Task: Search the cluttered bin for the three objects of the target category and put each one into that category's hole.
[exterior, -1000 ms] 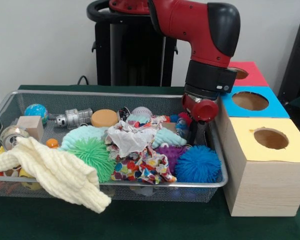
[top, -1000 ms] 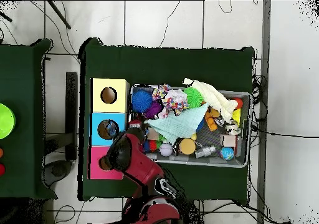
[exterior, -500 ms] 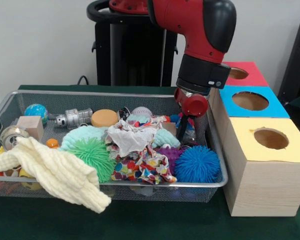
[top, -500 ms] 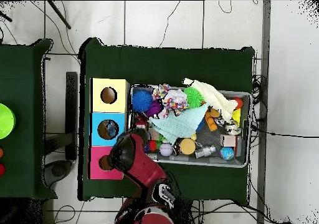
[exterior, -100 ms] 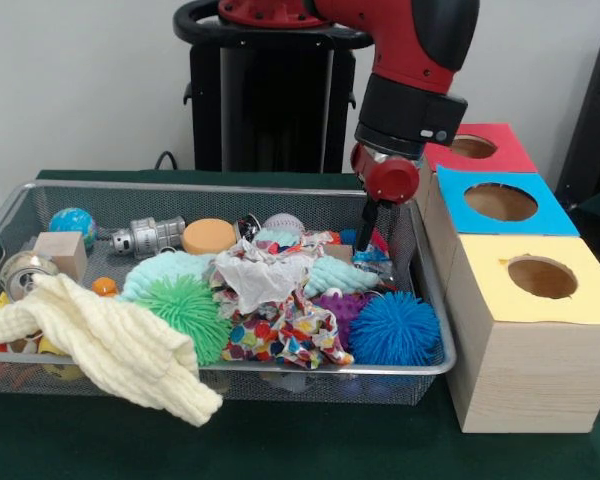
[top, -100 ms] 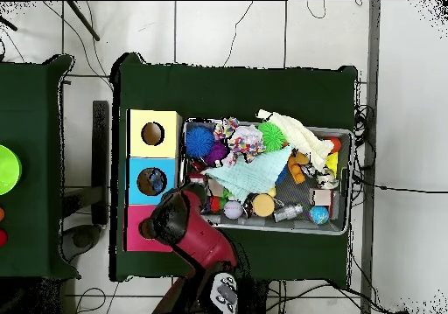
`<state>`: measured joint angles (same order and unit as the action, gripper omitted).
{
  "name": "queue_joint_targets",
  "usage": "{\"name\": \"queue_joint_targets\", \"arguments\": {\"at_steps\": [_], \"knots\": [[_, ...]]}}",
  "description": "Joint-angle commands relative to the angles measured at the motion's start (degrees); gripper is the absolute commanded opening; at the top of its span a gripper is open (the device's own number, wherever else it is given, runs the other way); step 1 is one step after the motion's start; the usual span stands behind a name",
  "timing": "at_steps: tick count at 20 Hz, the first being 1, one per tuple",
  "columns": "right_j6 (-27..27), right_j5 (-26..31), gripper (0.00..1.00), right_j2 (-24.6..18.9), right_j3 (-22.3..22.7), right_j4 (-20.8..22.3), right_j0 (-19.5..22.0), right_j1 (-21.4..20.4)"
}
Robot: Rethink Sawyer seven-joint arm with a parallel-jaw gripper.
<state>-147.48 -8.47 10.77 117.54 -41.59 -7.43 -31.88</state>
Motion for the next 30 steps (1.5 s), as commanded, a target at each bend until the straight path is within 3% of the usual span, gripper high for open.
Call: {"name": "queue_joint_targets", "arguments": {"at_steps": [1,3,24,27,30], "knots": [[-4.4,2.2,1.0,1.6,-5.3,0.0,0.5,-0.3],[-3.5,2.6,1.0,0.5,-5.2,2.2,2.1,-0.8],[-6.0,-1.0,1.0,-1.6,-5.5,5.4,3.9,0.8],[-4.3,-3.6,1.0,-2.7,-6.5,9.5,5.3,2.3],[0.3,-8.4,1.0,3.0,-8.3,13.7,2.1,4.1]]}}
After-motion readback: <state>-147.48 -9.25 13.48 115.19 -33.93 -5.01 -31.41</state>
